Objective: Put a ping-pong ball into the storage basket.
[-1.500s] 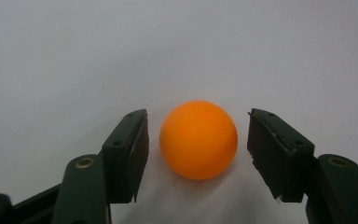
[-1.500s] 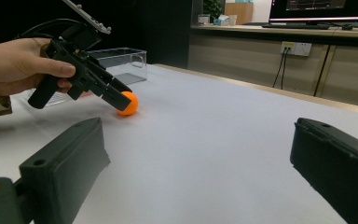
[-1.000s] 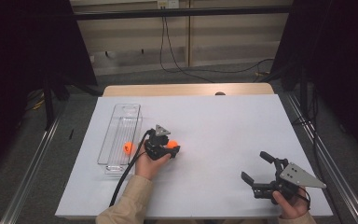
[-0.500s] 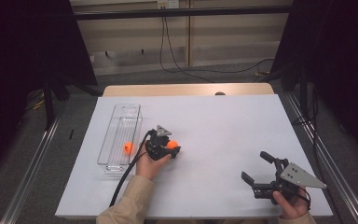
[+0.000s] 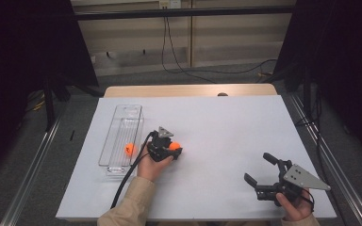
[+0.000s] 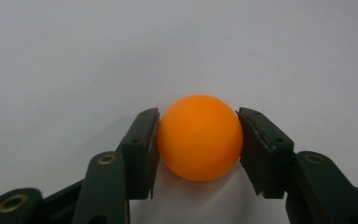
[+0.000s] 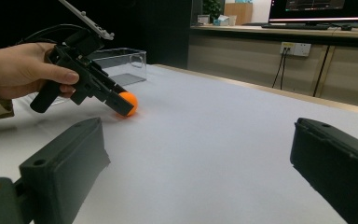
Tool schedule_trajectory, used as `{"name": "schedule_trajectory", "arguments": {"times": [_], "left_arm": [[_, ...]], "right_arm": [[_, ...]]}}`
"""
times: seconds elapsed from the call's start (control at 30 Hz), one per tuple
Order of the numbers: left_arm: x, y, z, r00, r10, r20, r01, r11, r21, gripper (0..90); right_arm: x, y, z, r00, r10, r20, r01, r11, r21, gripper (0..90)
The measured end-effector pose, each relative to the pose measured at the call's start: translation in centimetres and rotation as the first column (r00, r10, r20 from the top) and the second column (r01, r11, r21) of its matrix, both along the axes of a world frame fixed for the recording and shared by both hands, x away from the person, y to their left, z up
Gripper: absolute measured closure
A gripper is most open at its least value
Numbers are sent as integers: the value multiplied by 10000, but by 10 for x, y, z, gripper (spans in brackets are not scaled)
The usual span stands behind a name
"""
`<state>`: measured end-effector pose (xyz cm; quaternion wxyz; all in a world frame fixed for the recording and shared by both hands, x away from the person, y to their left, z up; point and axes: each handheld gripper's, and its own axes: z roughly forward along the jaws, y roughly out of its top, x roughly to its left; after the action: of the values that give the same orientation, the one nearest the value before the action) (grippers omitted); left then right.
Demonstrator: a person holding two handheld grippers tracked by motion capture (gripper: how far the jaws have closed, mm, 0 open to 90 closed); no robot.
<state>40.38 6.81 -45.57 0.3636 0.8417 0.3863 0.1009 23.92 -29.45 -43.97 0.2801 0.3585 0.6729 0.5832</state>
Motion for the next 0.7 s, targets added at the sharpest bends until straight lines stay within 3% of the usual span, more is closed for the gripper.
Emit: {"name": "schedule_trajectory", "arguments": {"times": [0.7], "left_arm": [[-2,5,8,9998,-60,-166,56,9996,-271,507]], "right_arm": [[0,0,0,10000,-10,14,10,10000,-7,25]]}}
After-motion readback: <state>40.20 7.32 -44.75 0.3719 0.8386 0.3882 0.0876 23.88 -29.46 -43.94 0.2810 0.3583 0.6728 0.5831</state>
